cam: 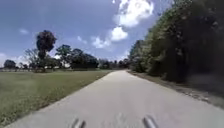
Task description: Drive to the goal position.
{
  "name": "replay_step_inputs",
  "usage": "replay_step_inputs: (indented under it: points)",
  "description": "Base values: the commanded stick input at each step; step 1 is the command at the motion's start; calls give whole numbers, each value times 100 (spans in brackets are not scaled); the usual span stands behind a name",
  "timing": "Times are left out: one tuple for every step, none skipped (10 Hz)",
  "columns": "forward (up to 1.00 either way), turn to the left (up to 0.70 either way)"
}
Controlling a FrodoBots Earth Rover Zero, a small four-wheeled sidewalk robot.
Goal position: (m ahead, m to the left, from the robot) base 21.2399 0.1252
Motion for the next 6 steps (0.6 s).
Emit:
replay_step_inputs:
  points:
    - [50,0]
    - [50,0]
    - [50,0]
    - [50,0]
    - [50,0]
    - [50,0]
